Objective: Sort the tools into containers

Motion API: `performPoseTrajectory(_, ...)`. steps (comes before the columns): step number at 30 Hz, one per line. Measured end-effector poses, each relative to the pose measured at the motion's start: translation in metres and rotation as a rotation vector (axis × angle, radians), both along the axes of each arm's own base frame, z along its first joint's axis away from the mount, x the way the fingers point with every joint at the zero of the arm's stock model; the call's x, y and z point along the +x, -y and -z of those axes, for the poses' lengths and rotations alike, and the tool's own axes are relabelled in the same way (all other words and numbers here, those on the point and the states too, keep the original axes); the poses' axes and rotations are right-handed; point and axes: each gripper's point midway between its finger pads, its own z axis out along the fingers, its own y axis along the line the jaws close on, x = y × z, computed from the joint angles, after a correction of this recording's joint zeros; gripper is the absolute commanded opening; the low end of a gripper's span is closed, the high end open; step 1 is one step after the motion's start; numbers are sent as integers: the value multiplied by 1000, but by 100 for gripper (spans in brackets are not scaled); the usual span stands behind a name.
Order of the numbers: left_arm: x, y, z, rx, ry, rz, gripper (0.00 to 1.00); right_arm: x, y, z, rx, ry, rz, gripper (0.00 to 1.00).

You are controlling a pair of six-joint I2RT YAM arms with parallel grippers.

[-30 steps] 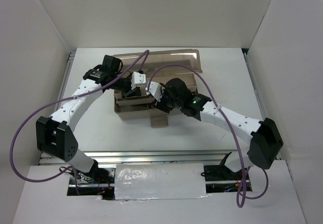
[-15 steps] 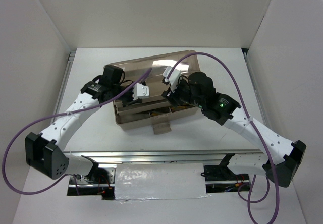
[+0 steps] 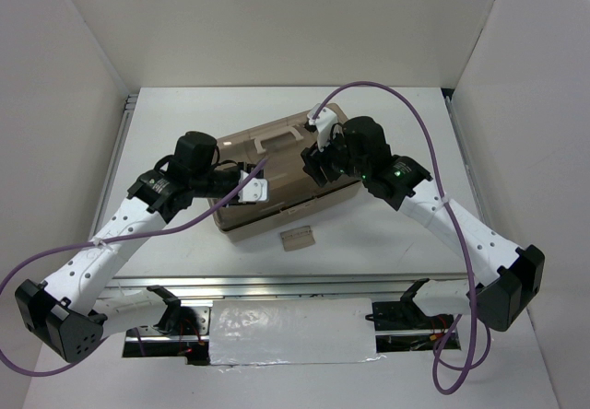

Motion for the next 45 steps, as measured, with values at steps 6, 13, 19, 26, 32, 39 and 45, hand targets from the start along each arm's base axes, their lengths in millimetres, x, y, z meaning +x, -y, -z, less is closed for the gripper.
performPoseTrajectory(6, -23, -2, -16, -48, 0, 12, 66, -25, 2, -17, 63, -29, -70, 66)
performPoseTrajectory(13, -33, -28, -71, -270, -61, -277, 76, -21, 50, -57, 155, 32, 48, 84)
performPoseTrajectory(19, -25, -95, -58, -460, -209, -749, 93, 53, 122, -32, 211, -129, 302, 94)
performPoseTrajectory(26, -16, -149, -3, -571, -420, -1183, 99, 94, 144, 51, 280, -481, 381, 100)
performPoseTrajectory(32, -6, -165, 35, -672, -629, -1336, 99, 107, 134, 55, 375, -590, 328, 97)
performPoseTrajectory(39, 26, -137, 50, -900, -912, -1145, 95, 92, 113, 70, 449, -722, 251, 85)
performPoseTrajectory(45, 62, -127, 43, -975, -945, -1016, 91, 86, 113, 71, 484, -711, 254, 66)
